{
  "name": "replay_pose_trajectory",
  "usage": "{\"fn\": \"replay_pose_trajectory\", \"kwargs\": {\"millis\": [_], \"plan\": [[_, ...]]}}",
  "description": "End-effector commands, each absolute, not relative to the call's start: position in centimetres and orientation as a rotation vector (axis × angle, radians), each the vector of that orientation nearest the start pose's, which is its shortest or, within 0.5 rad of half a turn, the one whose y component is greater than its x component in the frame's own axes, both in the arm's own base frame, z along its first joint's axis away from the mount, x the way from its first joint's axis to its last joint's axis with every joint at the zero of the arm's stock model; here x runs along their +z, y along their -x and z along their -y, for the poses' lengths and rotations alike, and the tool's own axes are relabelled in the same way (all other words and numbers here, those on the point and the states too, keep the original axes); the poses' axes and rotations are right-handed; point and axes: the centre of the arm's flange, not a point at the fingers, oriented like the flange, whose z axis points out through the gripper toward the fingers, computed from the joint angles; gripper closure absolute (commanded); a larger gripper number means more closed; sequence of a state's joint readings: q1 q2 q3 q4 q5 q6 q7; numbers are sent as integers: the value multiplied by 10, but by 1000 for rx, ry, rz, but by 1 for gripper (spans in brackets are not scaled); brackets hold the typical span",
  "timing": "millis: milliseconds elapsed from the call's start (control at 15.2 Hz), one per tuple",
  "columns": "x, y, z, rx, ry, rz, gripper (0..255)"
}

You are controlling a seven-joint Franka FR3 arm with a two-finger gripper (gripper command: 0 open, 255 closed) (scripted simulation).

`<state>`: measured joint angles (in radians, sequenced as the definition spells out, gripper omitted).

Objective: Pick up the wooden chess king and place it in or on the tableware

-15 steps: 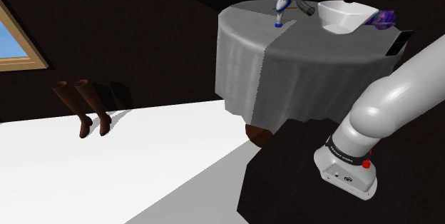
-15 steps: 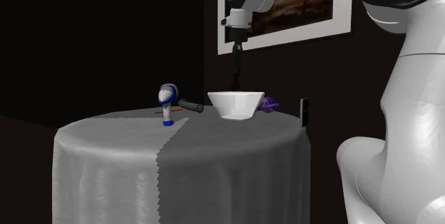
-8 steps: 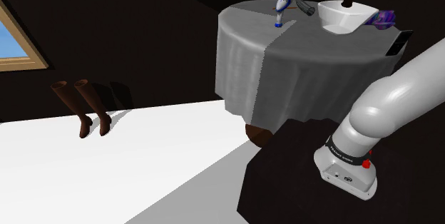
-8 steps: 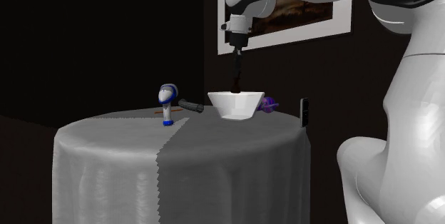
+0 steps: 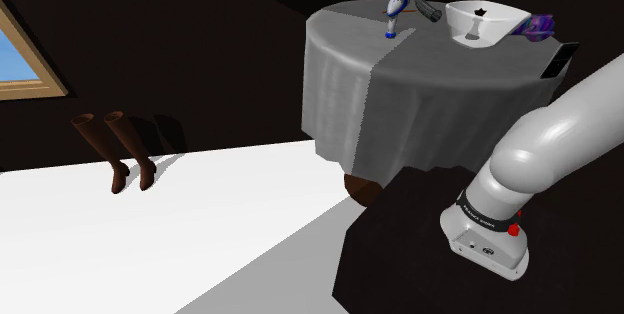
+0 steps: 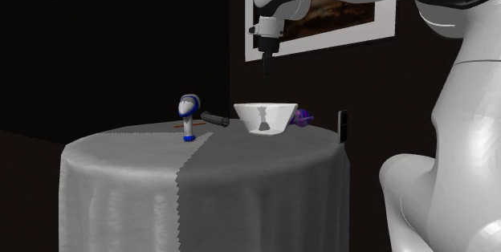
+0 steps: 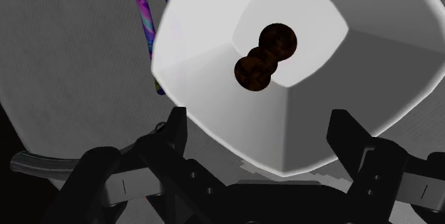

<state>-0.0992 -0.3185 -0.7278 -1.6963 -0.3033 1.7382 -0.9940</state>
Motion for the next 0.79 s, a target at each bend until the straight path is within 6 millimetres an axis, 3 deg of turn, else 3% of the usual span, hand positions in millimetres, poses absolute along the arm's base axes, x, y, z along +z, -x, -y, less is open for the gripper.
{"fn": "replay_pose_trajectory", "kwargs": {"millis": [0,264,726], "plan": [[698,-265,426,-171,3403,291,0],[746,-259,412,-171,3403,291,0],[746,-259,412,-171,3403,291,0]]}}
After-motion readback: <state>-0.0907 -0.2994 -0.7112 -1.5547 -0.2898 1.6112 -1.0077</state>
